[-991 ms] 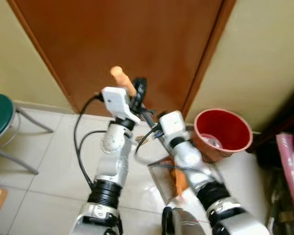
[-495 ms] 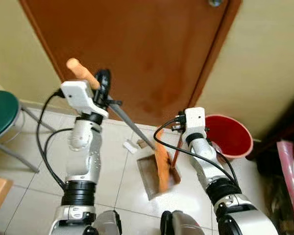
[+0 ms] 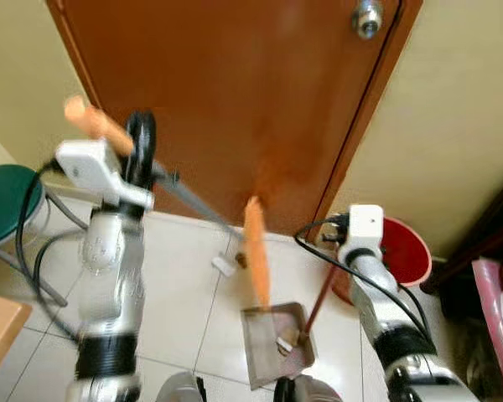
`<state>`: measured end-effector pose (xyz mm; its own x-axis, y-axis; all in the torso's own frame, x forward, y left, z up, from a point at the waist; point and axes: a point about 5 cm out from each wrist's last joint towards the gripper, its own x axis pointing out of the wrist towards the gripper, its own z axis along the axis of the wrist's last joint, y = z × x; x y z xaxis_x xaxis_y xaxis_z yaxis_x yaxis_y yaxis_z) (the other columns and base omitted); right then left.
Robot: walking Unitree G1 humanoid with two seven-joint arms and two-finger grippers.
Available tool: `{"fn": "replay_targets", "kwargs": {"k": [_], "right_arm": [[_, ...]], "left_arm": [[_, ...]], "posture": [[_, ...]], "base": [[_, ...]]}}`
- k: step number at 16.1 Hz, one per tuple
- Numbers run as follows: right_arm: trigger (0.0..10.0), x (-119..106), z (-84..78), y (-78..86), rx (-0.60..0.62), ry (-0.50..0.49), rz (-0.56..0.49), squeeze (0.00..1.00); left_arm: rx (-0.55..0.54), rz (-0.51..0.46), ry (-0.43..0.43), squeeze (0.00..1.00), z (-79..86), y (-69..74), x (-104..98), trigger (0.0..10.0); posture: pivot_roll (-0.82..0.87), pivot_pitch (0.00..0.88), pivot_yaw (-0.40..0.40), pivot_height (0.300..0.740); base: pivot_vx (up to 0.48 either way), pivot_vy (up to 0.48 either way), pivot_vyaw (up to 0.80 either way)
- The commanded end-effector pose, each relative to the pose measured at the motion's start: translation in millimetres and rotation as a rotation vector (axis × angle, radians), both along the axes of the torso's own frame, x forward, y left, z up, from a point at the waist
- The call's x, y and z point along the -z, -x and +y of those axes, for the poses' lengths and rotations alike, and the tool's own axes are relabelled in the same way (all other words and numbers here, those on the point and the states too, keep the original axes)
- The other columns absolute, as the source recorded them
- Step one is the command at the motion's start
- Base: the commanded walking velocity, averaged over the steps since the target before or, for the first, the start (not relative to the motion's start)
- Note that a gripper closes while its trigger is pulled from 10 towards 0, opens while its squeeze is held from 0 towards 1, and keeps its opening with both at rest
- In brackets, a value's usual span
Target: Sweep floor
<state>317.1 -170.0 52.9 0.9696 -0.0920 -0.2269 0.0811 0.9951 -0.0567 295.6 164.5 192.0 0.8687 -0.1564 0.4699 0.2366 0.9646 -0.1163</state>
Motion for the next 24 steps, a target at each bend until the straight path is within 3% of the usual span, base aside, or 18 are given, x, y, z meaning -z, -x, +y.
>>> {"fn": "replay_targets", "kwargs": {"k": [1, 8, 12, 13, 16, 18, 22, 24], "right_arm": [[10.0, 1, -9.1, 2.9, 0.029, 0.014, 0.012, 0.00], [10.0, 5, -30.5, 22.1, 0.110, -0.031, 0.051, 0.00], [10.0, 5, -34.2, 30.1, 0.137, -0.062, 0.051, 0.00], [10.0, -2, -35.1, 28.4, 0.161, -0.118, 0.003, 0.00], [10.0, -6, -35.2, 29.2, 0.169, -0.127, -0.011, 0.00], [10.0, -4, -36.9, 34.8, 0.181, -0.134, -0.010, 0.00], [10.0, -9, -44.8, 43.9, 0.218, -0.163, -0.052, 0.00], [10.0, -15, -48.8, 43.5, 0.226, -0.111, -0.063, 0.00]], "left_arm": [[0.026, -0.017, -0.028, 0.00, -3.5, 1.9, -4, 10.0], [0.037, 0.099, -0.126, 0.00, -6.4, 18.1, 34, 10.0], [0.055, 0.130, -0.170, 0.00, -8.3, 22.8, 46, 10.0], [0.073, 0.147, -0.189, 0.00, -11.4, 21.7, 48, 10.0], [0.068, 0.222, -0.258, 0.00, -12.6, 23.0, 61, 10.0], [0.068, 0.272, -0.281, 0.00, -8.9, 31.3, 75, 10.0], [0.063, 0.232, -0.413, 0.00, -15.2, 36.6, 80, 10.0], [-0.010, 0.255, -0.404, 0.00, -8.6, 33.4, 83, 10.0]], "posture": [[0.05, 0.016, -0.038, 0.740], [0.05, 0.002, -0.025, 0.740], [0.04, 0.000, -0.013, 0.740], [0.04, 0.000, -0.010, 0.740], [0.04, 0.000, -0.006, 0.740], [0.04, 0.000, -0.004, 0.740], [0.03, 0.000, -0.008, 0.740], [0.02, 0.000, -0.016, 0.740]], "base": [[0.000, 0.000, 0.00], [0.000, 0.000, 0.00], [0.000, 0.000, 0.00], [0.000, 0.000, 0.00], [0.000, 0.000, 0.00], [0.000, 0.000, 0.00], [0.000, 0.000, 0.00], [0.000, 0.000, 0.00]]}}
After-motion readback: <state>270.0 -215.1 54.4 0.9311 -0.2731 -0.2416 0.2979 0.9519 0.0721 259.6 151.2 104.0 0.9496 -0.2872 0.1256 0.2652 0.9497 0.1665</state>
